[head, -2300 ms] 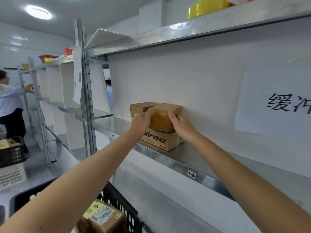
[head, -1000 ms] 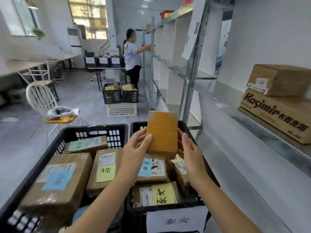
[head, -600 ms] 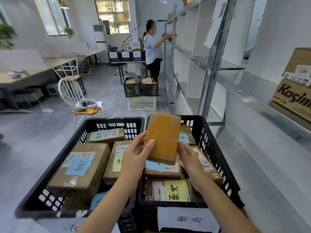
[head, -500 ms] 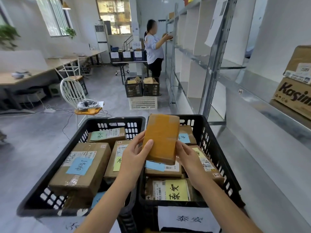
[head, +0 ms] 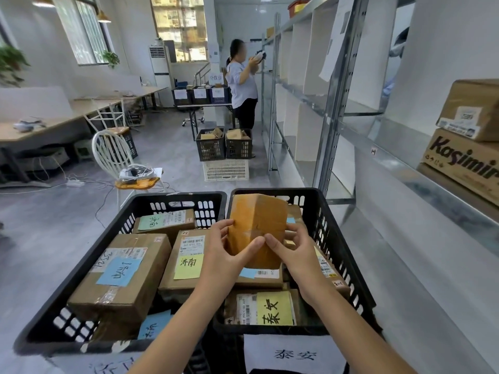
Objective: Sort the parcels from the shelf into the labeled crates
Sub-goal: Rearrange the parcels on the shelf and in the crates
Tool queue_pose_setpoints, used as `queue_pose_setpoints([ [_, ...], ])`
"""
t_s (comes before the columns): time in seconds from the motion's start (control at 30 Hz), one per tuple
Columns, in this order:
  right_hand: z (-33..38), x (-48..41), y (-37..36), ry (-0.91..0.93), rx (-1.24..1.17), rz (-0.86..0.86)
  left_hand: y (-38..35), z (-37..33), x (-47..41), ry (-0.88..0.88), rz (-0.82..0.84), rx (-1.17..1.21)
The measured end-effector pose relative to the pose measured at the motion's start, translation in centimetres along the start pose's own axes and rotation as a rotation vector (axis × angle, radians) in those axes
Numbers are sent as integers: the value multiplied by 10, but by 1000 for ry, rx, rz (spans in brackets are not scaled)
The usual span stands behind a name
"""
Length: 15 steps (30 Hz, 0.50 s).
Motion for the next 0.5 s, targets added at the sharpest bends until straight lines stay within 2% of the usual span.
queue_pose_setpoints([
  [0.07,3,0,2,5,-40,26,0,0,-2,31,-11,59],
  [0.17,1,-8,9,-79,-138,31,-1,-1,-5,86,3,167],
  [0.23,-6,-16,15,-149,-97,54,-4,2,-4,129,41,232],
  [0.37,-15,-18,12,-237,-101,245,-8,10,-3,187,92,303],
  [0.5,-11,-16,12,-188,-202,256,-4,7,-7,166,75,303],
])
Point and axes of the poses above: each hand's wrist, its own x-axis away from the middle knuckle, its own y-axis out of the back of the hand, z = x × y, the point moved 5 cm from there along -x, towards the middle knuckle, and after that the axes turned 1 degree about y, right-handed, at the moved point
